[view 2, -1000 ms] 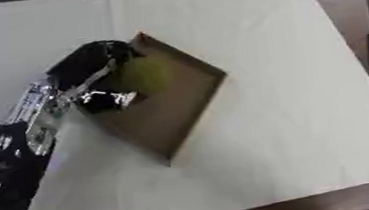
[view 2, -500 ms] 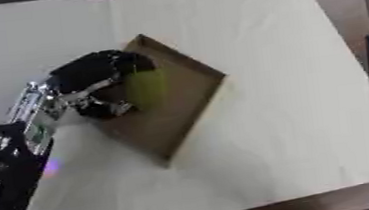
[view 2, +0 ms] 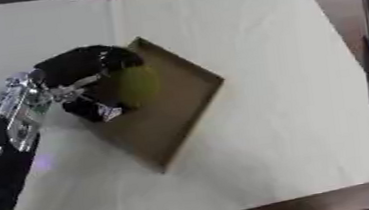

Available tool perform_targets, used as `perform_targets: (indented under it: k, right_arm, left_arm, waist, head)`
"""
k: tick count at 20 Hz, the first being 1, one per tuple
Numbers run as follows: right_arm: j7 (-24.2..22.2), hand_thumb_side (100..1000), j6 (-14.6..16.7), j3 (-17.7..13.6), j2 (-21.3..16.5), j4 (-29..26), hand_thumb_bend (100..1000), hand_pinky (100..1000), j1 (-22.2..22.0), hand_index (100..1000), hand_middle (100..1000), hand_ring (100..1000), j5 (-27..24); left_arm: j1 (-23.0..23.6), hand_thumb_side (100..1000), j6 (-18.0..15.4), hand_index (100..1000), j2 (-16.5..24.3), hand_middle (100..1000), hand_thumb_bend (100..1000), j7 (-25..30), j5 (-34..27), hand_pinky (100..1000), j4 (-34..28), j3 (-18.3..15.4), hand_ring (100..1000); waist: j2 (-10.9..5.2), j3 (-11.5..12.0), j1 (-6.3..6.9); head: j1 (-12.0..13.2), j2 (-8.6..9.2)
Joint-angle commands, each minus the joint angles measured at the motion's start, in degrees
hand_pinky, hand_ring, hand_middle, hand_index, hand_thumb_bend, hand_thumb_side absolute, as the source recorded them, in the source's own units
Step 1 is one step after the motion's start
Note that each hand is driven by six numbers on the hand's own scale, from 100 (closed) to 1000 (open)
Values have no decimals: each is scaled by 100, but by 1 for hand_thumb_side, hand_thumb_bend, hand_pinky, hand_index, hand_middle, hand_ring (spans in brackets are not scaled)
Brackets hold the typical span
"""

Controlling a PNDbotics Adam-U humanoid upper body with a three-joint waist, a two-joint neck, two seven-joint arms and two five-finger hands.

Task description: Pick up objects on the table and place them in the box.

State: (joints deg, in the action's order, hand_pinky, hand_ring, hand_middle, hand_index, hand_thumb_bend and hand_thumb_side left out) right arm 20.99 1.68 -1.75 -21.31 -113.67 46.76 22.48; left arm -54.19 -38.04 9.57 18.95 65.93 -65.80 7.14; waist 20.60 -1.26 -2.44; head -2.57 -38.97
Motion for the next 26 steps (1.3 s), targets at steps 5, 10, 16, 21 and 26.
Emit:
perform_targets:
  k: [5,10,16,21,26]
  right_arm:
    - [79,526,-16,-83,-183,-92,100,777,30,771,695,569,26]
    - [136,527,-22,-116,-217,-92,100,776,0,771,693,565,48]
    - [153,527,-29,-110,-215,-92,100,777,-3,771,693,562,46]
    - [171,528,-35,-119,-236,-92,100,777,-28,771,692,562,47]
    - [208,529,-32,-144,-303,-92,100,777,-88,771,692,562,68]
  left_arm:
    - [-107,675,335,971,199,872,253,16,-426,884,-649,-108,931]
    - [-31,701,370,977,285,879,317,104,-652,889,-991,-59,936]
    - [21,726,304,981,284,878,288,388,-837,887,-1059,-29,938]
    - [69,699,449,976,332,869,155,429,-1066,879,-1221,-92,931]
    - [217,474,969,949,713,838,100,-20,-1574,843,-1769,-268,895]
  waist:
    - [-169,25,-2]
    - [-184,56,7]
    - [-181,71,1]
    - [-185,84,20]
    - [-210,148,81]
  head:
    - [-14,-39]
    - [-55,-29]
    - [-61,-27]
    - [-91,-29]
    - [-186,-60]
